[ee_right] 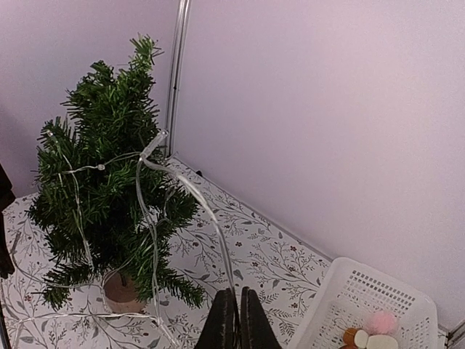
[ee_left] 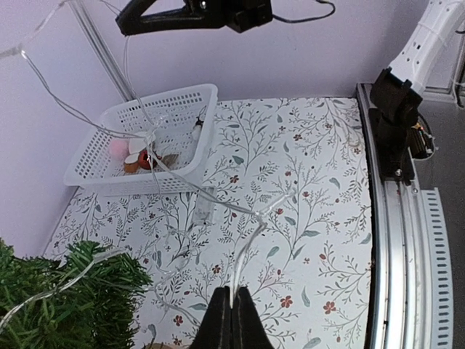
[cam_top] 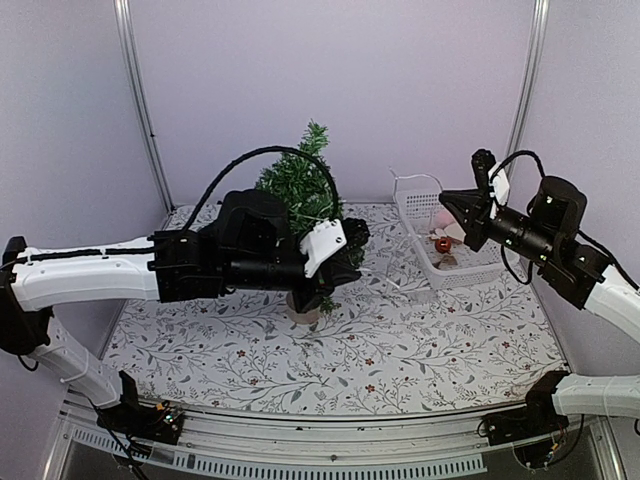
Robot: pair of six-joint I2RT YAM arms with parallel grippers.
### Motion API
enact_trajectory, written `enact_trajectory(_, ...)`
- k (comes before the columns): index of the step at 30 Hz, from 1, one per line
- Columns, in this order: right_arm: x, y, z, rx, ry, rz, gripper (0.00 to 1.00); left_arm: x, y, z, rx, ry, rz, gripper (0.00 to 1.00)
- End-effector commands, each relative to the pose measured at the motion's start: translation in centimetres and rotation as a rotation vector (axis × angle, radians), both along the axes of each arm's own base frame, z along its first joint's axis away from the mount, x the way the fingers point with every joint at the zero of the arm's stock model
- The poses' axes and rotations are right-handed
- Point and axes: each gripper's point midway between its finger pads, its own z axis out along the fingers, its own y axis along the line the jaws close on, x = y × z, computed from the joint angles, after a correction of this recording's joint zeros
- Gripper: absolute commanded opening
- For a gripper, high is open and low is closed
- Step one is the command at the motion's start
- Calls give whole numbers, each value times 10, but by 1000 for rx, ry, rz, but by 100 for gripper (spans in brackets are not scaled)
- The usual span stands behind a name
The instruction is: Decorate the small christmas tree
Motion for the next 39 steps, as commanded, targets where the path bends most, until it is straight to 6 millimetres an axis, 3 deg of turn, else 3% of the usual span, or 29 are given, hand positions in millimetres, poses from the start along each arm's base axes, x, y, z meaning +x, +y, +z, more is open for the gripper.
enact_trajectory(1, -2, 1, 14, 0, -31, 17, 0, -4, -4, 26, -93, -14, 4, 0)
enact_trajectory(4, -5, 1, 26, 2, -59, 22, 0, -7, 17, 52, -176, -32, 39, 0)
enact_trajectory(7, -7, 1, 42, 4, -96, 28, 0, -5, 39, 58, -214, -40, 99, 0)
enact_trajectory(19, -15, 32, 105, 20, -211, 197, 0, 7, 84, 29, -273, 2, 280, 0)
enact_trajectory(24, -24, 58, 118, -9, -255, 268, 0, 20, 101, 24, -293, 10, 378, 0)
enact_trajectory(27, -26, 70, 119, -27, -264, 293, 0, 19, 101, 19, -279, 27, 375, 9)
enact_trajectory(32, -27, 78, 126, -44, -296, 300, 0, 2, 91, 42, -294, 36, 263, 42)
enact_trajectory(37, -31, 83, 124, -80, -300, 312, 0, -16, 77, 64, -218, 42, 162, 50)
enact_trajectory(39, -32, 84, 121, -109, -306, 314, 0, -17, 72, 85, -240, 29, 142, 50)
